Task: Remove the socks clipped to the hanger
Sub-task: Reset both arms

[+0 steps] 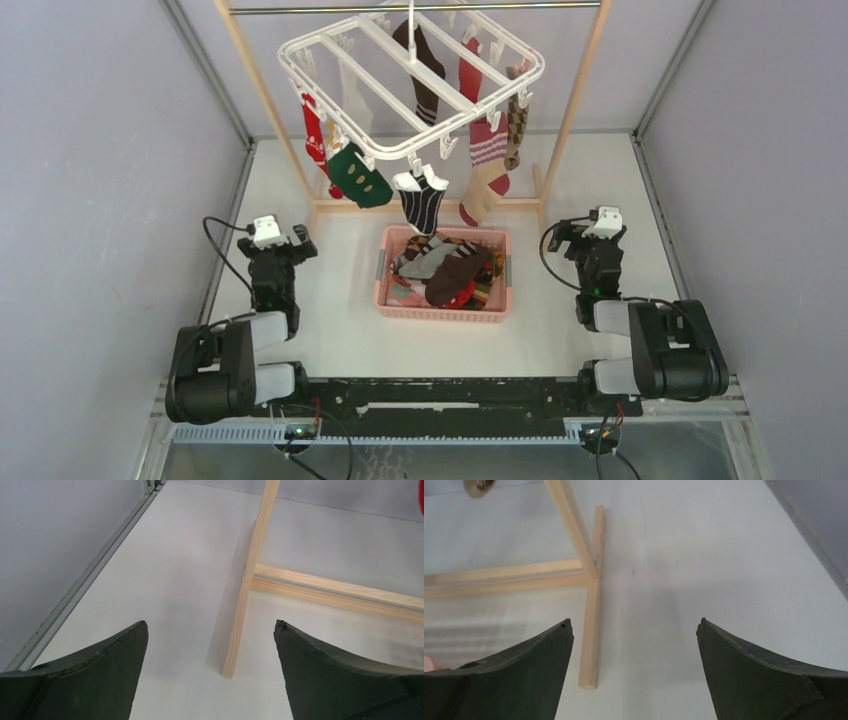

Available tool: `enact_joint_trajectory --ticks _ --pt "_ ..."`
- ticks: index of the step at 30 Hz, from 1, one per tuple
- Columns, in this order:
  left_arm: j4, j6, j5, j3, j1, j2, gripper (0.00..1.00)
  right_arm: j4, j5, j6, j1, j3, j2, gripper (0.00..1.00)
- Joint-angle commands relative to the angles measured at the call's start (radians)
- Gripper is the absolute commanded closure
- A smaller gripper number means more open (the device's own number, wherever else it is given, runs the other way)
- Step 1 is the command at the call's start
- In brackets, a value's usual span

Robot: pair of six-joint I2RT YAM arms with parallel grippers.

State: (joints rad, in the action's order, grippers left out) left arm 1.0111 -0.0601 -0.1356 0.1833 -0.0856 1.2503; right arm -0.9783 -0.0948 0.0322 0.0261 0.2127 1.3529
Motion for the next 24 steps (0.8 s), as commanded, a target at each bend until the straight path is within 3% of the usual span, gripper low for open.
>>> enact_joint_trajectory --ticks 1,24 --pt "0.053 0.013 -0.014 -0.001 -0.005 0.001 0.00 0.035 0.020 0.030 -0.017 0.047 0.003 0.00" --pt "0.047 0.018 -0.030 0.003 0.006 0.002 0.00 0.037 0.018 0.029 -0.018 0.047 0.002 0.01"
